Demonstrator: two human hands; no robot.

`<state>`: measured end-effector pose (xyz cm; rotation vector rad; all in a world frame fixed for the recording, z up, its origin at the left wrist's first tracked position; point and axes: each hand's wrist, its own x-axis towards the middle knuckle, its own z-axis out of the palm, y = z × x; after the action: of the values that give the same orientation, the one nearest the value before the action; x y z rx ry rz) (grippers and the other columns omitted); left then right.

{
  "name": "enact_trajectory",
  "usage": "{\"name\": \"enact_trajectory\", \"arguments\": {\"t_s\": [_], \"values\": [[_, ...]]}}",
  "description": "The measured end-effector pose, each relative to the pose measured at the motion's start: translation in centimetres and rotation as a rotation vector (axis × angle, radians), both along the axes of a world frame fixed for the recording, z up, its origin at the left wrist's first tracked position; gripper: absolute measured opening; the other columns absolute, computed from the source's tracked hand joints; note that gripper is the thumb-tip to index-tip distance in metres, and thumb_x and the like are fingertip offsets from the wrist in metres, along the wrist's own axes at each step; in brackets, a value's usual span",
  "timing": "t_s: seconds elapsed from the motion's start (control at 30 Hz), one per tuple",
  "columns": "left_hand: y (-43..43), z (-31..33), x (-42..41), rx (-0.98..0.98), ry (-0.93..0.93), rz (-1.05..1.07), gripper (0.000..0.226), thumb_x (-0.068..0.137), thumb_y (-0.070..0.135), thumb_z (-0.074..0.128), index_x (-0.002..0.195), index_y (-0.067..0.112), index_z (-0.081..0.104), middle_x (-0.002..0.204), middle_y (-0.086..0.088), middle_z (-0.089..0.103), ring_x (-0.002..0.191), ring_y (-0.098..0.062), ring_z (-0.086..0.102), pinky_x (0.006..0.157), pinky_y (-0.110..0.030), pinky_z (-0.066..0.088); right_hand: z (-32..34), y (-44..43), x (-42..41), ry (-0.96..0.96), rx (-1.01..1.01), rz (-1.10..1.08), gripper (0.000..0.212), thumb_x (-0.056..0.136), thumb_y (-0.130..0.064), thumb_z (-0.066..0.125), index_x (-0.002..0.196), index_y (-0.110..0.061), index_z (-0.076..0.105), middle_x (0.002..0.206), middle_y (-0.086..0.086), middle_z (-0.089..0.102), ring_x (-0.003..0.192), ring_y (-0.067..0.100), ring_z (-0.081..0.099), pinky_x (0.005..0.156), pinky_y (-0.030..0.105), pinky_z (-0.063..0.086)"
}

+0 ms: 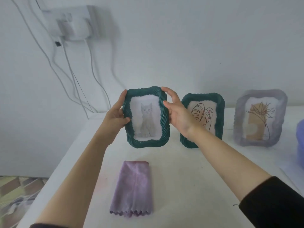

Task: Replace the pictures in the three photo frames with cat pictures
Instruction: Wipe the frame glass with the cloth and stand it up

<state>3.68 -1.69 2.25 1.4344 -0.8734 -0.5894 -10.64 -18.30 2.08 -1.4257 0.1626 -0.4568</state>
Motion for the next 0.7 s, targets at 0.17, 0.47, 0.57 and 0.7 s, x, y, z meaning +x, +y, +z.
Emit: {"name": "enact_trajectory", "arguments": {"t_s": [0.17, 0.47, 0.57, 0.7], "values": [[-1.3, -1.4, 1.7, -0.01, 0.033, 0.022, 0.083, 0.068, -0.004, 0.046, 0.129, 0.051, 0.038, 0.118, 0.004, 0.061, 0.097, -0.013, 0.056, 0.086, -0.028, 0.047, -1.4, -0.7, 2.1, 0.013, -0.008, -0.051, 0.04, 0.085, -0.032, 0.044, 0.122, -0.047, 0.044, 0.125, -0.005, 0.055, 0.092, 0.007, 0.059, 0.075, 0.023, 0.043], [-1.5, -3.3, 2.0, -0.022, 0.032, 0.018, 0.079, 0.07, -0.004, 0.047, 0.127, 0.05, 0.041, 0.139, -0.003, 0.048, 0.108, -0.009, 0.054, 0.089, -0.021, 0.046, -4.2, -0.9, 3.5, -0.017, -0.004, -0.099, 0.031, 0.09, -0.04, 0.036, 0.116, -0.051, 0.046, 0.14, 0.006, 0.044, 0.107, 0.013, 0.049, 0.084, 0.03, 0.039], [-1.3, -3.5, 2.0, -0.01, 0.022, 0.012, 0.08, 0.072, -0.004, 0.048, 0.13, 0.05, 0.04, 0.138, 0.0, 0.049, 0.106, -0.009, 0.054, 0.086, -0.021, 0.046, -4.8, -0.8, 3.5, -0.022, -0.039, -0.12, 0.033, 0.087, -0.048, 0.038, 0.119, -0.053, 0.045, 0.145, 0.001, 0.04, 0.13, 0.02, 0.039, 0.107, 0.044, 0.032], [-1.1, -3.8, 1.6, 0.02, -0.021, 0.062, 0.085, 0.083, -0.019, 0.04, 0.131, 0.052, 0.036, 0.138, 0.008, 0.049, 0.107, -0.008, 0.054, 0.088, -0.02, 0.047, -4.8, 0.2, 3.0, -0.008, -0.088, -0.146, 0.038, 0.089, -0.04, 0.036, 0.125, -0.053, 0.038, 0.148, -0.014, 0.031, 0.141, 0.012, 0.022, 0.117, 0.049, 0.016]]}}
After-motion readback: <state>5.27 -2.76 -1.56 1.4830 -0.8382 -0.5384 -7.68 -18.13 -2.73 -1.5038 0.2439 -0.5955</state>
